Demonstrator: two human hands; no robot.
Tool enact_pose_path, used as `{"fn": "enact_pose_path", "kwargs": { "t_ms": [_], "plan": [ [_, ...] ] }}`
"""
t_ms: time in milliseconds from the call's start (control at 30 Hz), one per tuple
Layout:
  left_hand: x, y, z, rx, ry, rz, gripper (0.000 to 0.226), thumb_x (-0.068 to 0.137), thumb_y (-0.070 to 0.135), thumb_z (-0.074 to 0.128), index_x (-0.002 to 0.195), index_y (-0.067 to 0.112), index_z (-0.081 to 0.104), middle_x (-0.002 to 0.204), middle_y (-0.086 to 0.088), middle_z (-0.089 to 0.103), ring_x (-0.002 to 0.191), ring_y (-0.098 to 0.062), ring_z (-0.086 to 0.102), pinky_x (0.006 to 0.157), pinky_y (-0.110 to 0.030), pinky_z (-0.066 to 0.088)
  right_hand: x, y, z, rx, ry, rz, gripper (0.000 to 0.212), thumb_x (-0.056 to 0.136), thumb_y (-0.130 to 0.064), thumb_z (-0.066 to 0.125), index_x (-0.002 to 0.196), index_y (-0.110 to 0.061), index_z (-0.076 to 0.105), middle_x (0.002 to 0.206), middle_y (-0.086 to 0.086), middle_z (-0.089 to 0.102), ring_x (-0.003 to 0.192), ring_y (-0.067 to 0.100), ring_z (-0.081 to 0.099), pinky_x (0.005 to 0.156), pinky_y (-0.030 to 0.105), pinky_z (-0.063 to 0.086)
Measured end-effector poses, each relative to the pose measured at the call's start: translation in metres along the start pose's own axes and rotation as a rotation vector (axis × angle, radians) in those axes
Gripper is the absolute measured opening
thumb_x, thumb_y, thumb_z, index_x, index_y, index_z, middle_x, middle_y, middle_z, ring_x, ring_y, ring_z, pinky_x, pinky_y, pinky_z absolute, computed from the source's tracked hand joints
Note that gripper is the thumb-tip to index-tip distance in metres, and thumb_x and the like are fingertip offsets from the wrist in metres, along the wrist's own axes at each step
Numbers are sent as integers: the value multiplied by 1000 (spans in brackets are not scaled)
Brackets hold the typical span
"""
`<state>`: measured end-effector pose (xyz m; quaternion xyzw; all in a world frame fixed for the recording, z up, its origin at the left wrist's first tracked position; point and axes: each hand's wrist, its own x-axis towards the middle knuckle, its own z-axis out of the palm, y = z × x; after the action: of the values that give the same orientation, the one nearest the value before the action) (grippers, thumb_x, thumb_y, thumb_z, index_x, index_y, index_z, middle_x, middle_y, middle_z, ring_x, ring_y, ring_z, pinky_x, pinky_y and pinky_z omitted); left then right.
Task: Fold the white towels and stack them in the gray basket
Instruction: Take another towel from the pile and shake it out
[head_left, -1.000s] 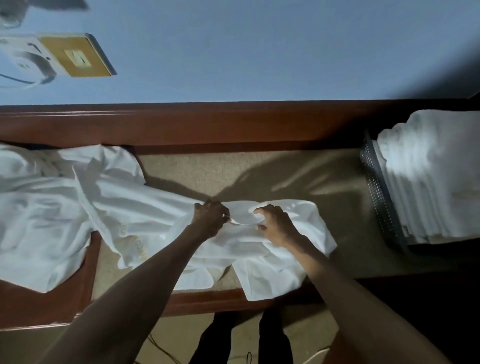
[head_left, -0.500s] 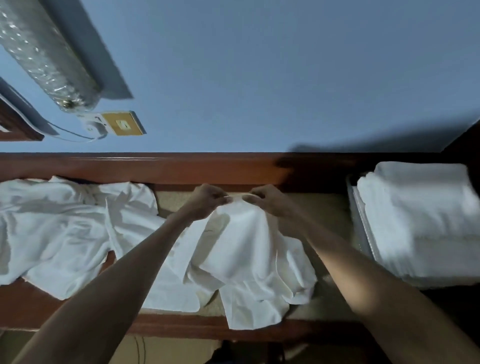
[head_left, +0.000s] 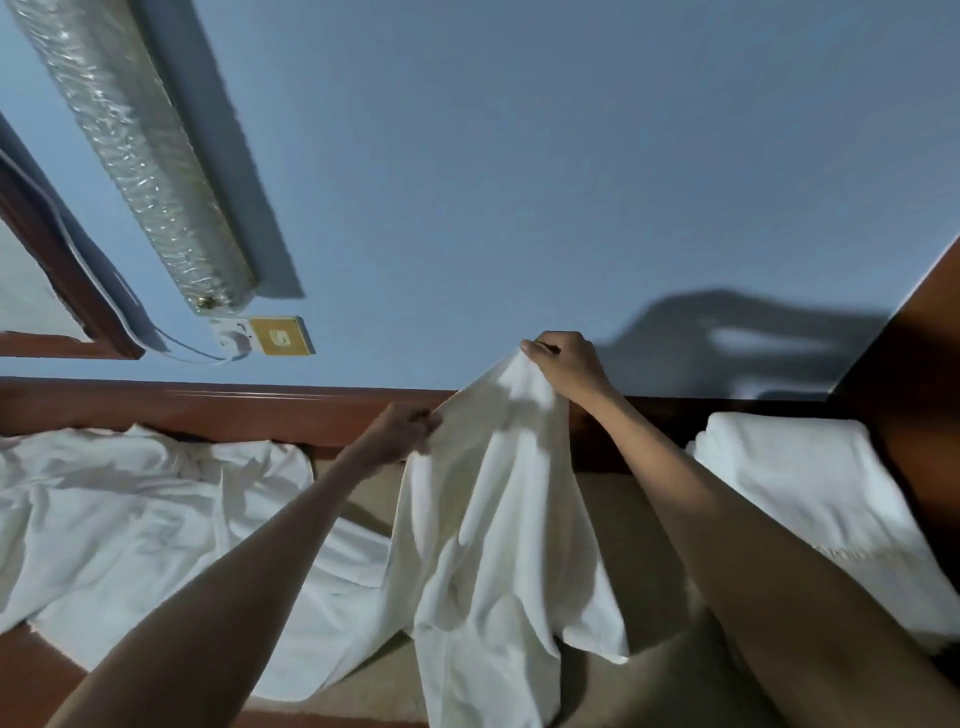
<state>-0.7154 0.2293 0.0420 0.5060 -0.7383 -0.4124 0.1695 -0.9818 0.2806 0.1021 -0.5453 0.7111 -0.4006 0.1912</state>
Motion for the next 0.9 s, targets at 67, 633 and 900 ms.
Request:
{"fn": "enact_pose_path", "kwargs": {
  "t_ms": [67, 633, 900],
  "plan": [
    [-2, 26, -17, -150, -44, 13, 29, 104, 23, 59, 82, 7, 68, 64, 5, 53, 57, -10, 42, 53, -24, 33, 5, -3, -5, -148, -81, 114, 7, 89, -25, 70, 94, -25, 65, 94, -3, 64, 93, 19, 64, 80, 30, 47],
    [-35, 39, -101, -296, -271, 114, 56, 90, 45, 76, 74, -7, 61, 73, -14, 55, 66, -24, 53, 62, -32, 40, -3, -77, 15, 315, -569, 70, 11, 103, -19, 58, 95, -17, 65, 93, -3, 65, 88, 9, 61, 82, 24, 48],
    [-37, 35, -121, -368, -179, 142, 41, 99, 34, 67, 90, -7, 70, 87, -16, 70, 81, -29, 65, 75, -38, 52, 2, -64, 20, 65, -428, 121, 23, 94, -11, 67, 109, -27, 61, 106, -2, 66, 93, 14, 62, 72, 23, 46]
  ]
}}
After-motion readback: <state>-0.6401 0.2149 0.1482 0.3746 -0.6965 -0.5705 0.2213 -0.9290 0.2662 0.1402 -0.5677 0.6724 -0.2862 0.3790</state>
